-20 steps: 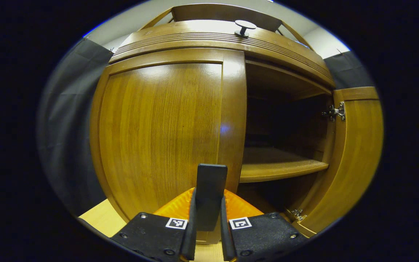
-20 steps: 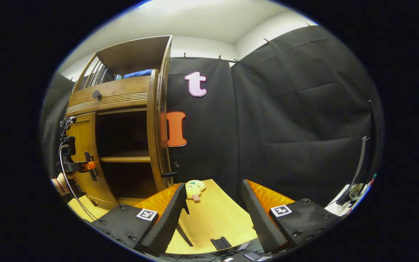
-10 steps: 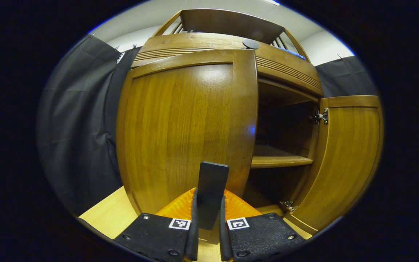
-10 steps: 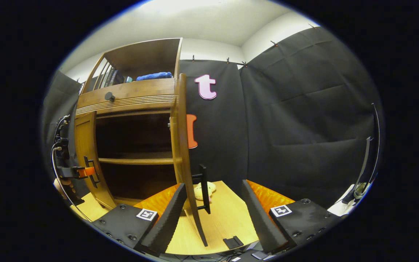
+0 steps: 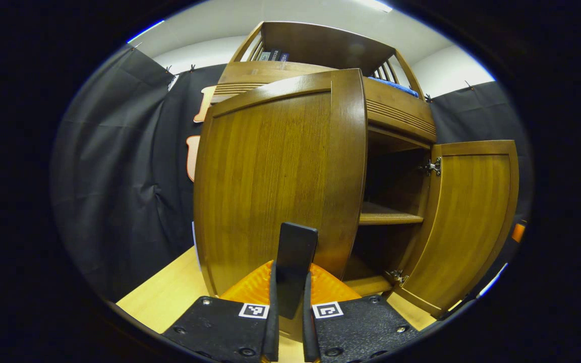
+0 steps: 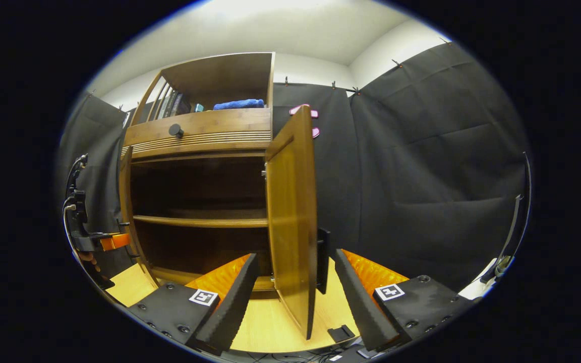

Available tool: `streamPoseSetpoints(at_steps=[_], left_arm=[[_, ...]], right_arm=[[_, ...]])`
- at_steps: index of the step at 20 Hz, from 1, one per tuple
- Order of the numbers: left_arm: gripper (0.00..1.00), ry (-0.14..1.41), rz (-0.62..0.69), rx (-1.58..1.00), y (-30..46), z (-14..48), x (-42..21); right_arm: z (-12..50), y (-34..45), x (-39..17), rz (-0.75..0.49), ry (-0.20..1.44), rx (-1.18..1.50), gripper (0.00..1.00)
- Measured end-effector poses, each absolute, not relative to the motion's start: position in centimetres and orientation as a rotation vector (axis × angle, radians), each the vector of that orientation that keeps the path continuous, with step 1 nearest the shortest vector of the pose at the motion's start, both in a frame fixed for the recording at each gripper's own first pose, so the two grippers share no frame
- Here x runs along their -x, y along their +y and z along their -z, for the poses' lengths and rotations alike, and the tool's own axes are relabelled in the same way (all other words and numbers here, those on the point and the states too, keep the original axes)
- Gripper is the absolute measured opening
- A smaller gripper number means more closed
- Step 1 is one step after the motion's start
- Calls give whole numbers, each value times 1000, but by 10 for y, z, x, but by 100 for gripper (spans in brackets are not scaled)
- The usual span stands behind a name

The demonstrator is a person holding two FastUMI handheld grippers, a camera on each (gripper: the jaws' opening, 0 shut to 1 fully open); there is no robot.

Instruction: Open the right door of the double-door shoe cabinet with the right hand, and open the left door with the left hand.

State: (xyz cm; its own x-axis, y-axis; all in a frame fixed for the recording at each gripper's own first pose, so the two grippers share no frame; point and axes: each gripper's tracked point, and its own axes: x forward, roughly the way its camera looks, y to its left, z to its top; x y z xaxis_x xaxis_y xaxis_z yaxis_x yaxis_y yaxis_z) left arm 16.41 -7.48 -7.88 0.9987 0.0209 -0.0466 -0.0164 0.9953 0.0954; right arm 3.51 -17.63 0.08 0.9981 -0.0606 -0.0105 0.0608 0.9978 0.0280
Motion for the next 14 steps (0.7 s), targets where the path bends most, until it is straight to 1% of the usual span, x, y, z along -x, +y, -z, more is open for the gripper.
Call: streamPoseSetpoints(at_steps=[1, 2, 3, 6, 7, 9, 10, 13, 14], left_arm=[[17, 47, -20, -92, -68, 78, -157], [17, 45, -20, -85, -64, 77, -150], [16, 46, -19, -76, -61, 75, -152], [14, 39, -27, -86, -44, 74, -132], [12, 37, -32, -88, -38, 72, -128], [10, 37, -39, -82, -25, 70, -116], [12, 38, -38, -79, -22, 67, -122], [10, 48, -21, -90, -7, 64, -113], [12, 48, -12, -97, -2, 63, -109]], right_arm=[[-1, -169, -36, 56, 10, -27, 98], [-1, -163, -36, 53, 10, -26, 100], [0, -157, -35, 51, 12, -25, 98], [2, -136, -35, 45, 18, -27, 98], [4, -128, -34, 43, 21, -28, 98], [6, -114, -35, 42, 26, -29, 98], [6, -106, -34, 43, 27, -30, 98], [8, -83, -31, 45, 29, -32, 98], [8, -76, -29, 46, 28, -31, 100]])
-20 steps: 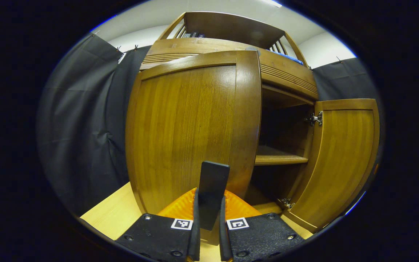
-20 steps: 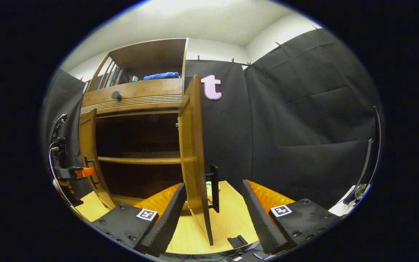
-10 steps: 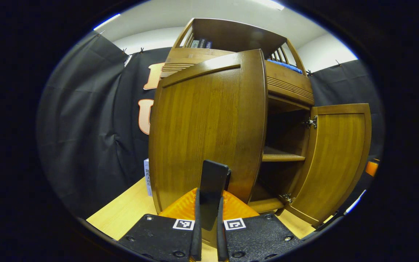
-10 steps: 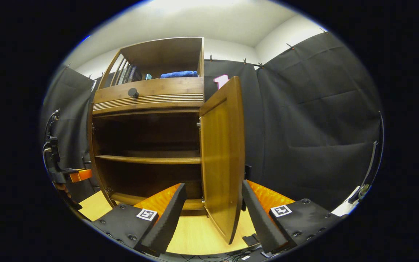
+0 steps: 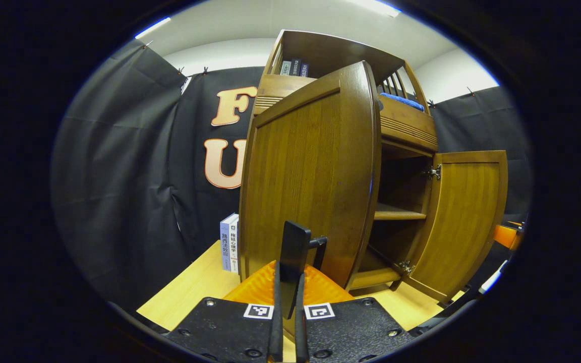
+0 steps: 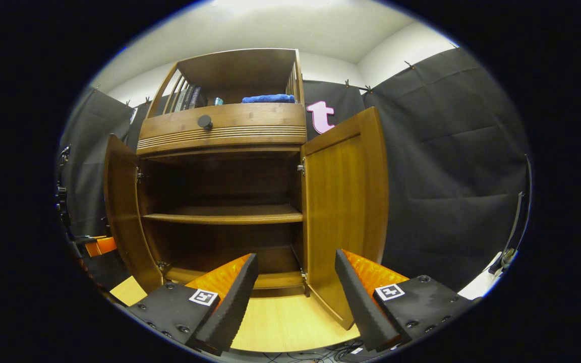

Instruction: Open the right door of the double-door shoe cabinet with the right hand, and open the left door with the left hand.

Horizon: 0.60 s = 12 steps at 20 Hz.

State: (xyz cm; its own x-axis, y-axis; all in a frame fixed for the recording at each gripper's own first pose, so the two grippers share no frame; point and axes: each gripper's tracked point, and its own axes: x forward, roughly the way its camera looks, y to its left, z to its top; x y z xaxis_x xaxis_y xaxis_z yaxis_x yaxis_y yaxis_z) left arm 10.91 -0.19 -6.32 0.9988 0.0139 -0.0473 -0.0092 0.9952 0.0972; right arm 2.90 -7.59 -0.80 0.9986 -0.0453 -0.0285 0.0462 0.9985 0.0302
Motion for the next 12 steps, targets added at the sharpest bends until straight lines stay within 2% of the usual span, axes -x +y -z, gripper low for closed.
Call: streamPoseSetpoints(at_steps=[1, 5, 6, 9, 12], left_arm=[[9, 44, -4, -100, 3, 63, -106], [9, 43, 2, -95, 24, 59, -97], [9, 45, 0, -90, 31, 58, -95], [5, 44, -12, -96, 53, 54, -89], [8, 47, -26, -91, 74, 50, -82]], right_arm=[[9, -69, -27, 45, 27, -27, 98], [16, -41, -21, 39, 28, -3, 100], [16, -34, -21, 37, 27, -1, 98], [15, -17, -19, 33, 22, 0, 97], [14, -5, -17, 27, 17, 5, 97]])
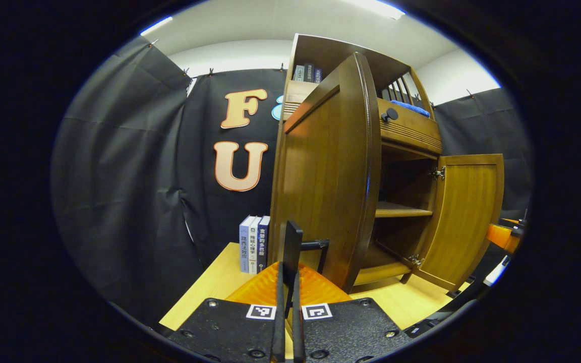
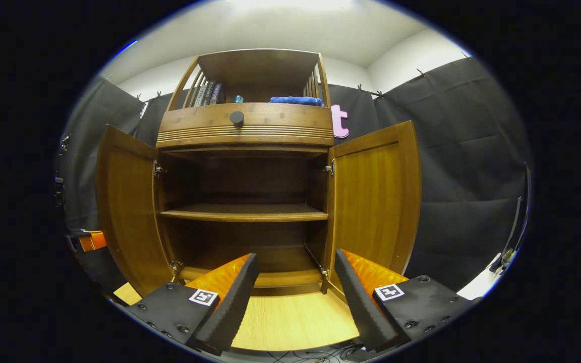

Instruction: Open the right door of the double-door shoe cabinet with the right hand, and open the left door with the left hand.

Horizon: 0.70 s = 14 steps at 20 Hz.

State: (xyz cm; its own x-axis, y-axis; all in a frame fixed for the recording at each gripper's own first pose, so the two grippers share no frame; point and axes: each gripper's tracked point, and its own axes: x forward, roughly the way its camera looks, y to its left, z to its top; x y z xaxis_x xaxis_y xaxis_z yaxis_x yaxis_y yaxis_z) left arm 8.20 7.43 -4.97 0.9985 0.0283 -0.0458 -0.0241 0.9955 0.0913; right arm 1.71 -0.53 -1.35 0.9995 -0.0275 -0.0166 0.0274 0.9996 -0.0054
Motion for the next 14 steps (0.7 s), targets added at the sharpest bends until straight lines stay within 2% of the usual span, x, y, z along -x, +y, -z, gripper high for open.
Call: streamPoseSetpoints(at_steps=[5, 7, 8, 9, 10, 14], left_arm=[[2, 59, -7, -85, 94, 48, -68], [3, 63, 2, -92, 97, 46, -62], [7, 62, 3, -86, 99, 46, -62], [3, 62, 1, -80, 102, 47, -62], [3, 62, -6, -76, 106, 46, -60], [4, 76, -60, -89, 129, 46, -52]], right_arm=[[11, 6, -11, 29, 11, 16, 96], [10, 7, -10, 33, 16, 14, 96], [9, 6, -8, 37, 14, 12, 100], [10, 5, -6, 41, 14, 12, 100], [9, 3, -4, 46, 14, 12, 96], [6, -5, 1, 62, 11, 14, 97]])
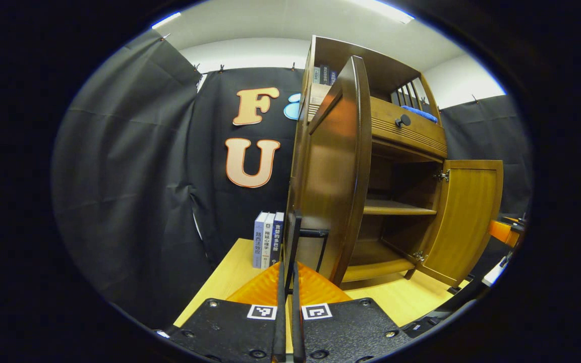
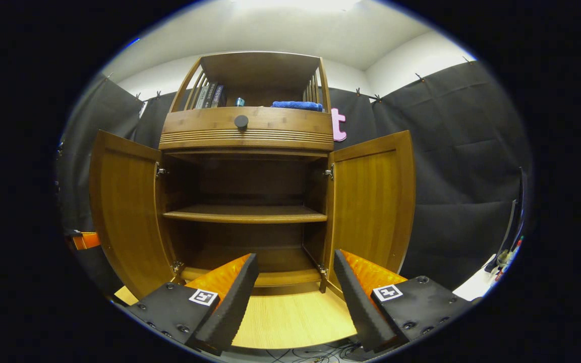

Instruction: Open the right door of the double-door shoe cabinet with the right hand, and open the left door with the left hand.

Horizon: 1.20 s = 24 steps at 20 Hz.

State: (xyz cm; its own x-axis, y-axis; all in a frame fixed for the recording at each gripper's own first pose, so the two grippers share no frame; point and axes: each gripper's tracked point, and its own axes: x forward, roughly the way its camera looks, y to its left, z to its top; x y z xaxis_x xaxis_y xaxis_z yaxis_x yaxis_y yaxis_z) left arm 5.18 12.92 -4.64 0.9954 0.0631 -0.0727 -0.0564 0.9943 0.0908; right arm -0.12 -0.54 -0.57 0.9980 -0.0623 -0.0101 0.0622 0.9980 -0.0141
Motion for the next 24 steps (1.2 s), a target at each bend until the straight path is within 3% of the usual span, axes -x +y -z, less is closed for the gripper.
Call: streamPoseSetpoints(at_steps=[2, 3, 5, 6, 7, 10, 11, 12, 14, 15, 17, 21, 22, 23, 24], left_arm=[[7, 91, -86, -86, 142, 46, -39], [0, 96, -100, -82, 147, 44, -32], [0, 97, -119, -69, 153, 39, -22], [0, 99, -120, -55, 151, 35, -17], [0, 101, -122, -44, 149, 32, -12], [0, 106, -111, -33, 138, 18, -1], [0, 103, -104, -37, 133, 11, 2], [0, 99, -102, -46, 130, 4, 4], [0, 81, -89, -59, 121, -10, 6], [0, 68, -80, -64, 115, -17, 9], [3, 47, -69, -84, 106, -31, 15], [41, 41, -64, -85, 90, -46, 18], [30, 42, -62, -79, 87, -48, 20], [38, 44, -62, -74, 85, -53, 21], [46, 43, -64, -69, 84, -56, 23]], right_arm=[[5, -8, 2, 64, 14, 12, 97], [4, -8, 2, 64, 17, 12, 97], [2, -9, 2, 62, 19, 13, 97], [0, -9, 3, 60, 21, 15, 89], [-1, -9, 3, 57, 23, 16, 97], [-8, -10, 6, 52, 46, 15, 97], [-14, -11, 6, 53, 45, 15, 89], [-20, -13, 6, 56, 45, 16, 97], [-26, -20, 9, 66, 53, 21, 97], [-29, -23, 11, 70, 57, 17, 91], [-35, -26, 14, 73, 58, 3, 95], [-53, -36, 21, 80, 37, 15, 97], [-58, -37, 22, 78, 31, 15, 89], [-62, -38, 22, 76, 25, 14, 96], [-66, -38, 23, 74, 21, 15, 96]])
